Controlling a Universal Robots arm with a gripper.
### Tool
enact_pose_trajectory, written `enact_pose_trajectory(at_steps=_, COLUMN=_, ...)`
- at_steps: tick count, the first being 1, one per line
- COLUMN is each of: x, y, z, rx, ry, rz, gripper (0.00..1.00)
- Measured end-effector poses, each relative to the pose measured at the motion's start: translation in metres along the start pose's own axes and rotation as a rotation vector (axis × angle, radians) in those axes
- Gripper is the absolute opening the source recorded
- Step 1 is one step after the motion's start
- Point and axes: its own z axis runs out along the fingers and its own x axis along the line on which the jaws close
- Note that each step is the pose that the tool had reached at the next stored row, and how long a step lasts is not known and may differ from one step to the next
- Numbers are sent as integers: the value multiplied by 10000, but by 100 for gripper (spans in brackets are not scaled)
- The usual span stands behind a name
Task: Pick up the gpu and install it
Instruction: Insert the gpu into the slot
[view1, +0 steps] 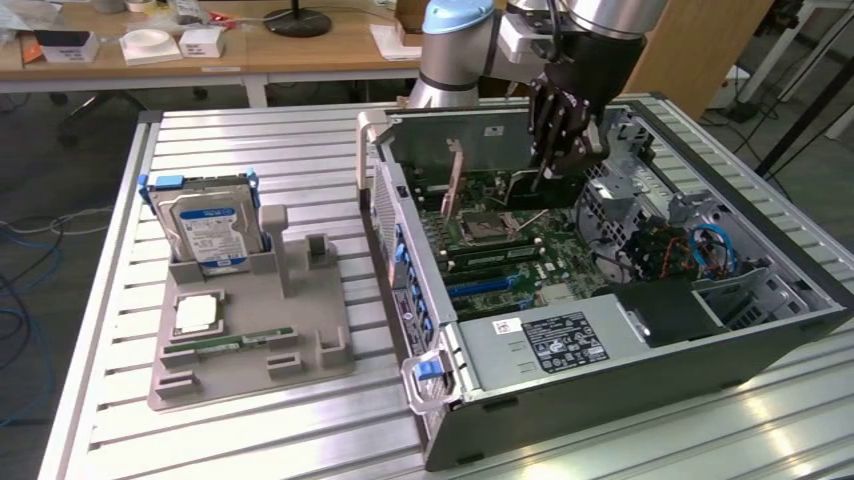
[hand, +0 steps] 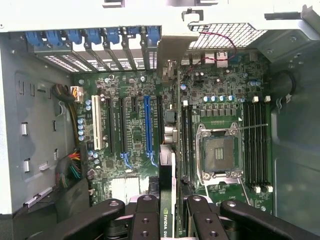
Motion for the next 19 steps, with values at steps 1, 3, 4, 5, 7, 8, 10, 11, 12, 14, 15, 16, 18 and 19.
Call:
enact_pose_trajectory(at_steps=1, x=0, y=0, z=1, rx=1, ry=-1, rz=0, gripper=26)
enact_pose_trajectory(at_steps=3, x=0, y=0, z=5, rx=1, ry=-3, rz=0, gripper=26)
enact_pose_trajectory(at_steps=4, x=0, y=0, z=7, rx=1, ry=-2, rz=0, gripper=26)
enact_pose_trajectory(at_steps=5, x=1, y=0, z=8, rx=1, ry=-1, rz=0, gripper=26)
enact_pose_trajectory(at_steps=7, x=5, y=0, z=14, rx=1, ry=-1, rz=0, gripper=26)
enact_pose_trajectory(at_steps=8, x=8, y=-1, z=18, rx=0, ry=0, rz=0, gripper=26)
enact_pose_trajectory(at_steps=10, x=14, y=-2, z=32, rx=1, ry=-3, rz=0, gripper=26)
enact_pose_trajectory(at_steps=11, x=19, y=-3, z=37, rx=0, ry=-1, rz=0, gripper=26)
enact_pose_trajectory(at_steps=12, x=25, y=-4, z=44, rx=0, ry=-1, rz=-2, gripper=26)
enact_pose_trajectory(at_steps=14, x=35, y=-4, z=55, rx=1, ry=-2, rz=0, gripper=26)
enact_pose_trajectory(at_steps=15, x=39, y=-5, z=63, rx=1, ry=-1, rz=1, gripper=26)
enact_pose_trajectory(at_steps=16, x=42, y=-5, z=71, rx=1, ry=-1, rz=0, gripper=26)
enact_pose_trajectory(at_steps=18, x=50, y=-6, z=87, rx=1, ry=-1, rz=1, gripper=26)
enact_pose_trajectory(at_steps=19, x=54, y=-7, z=94, rx=0, ry=0, rz=0, gripper=26)
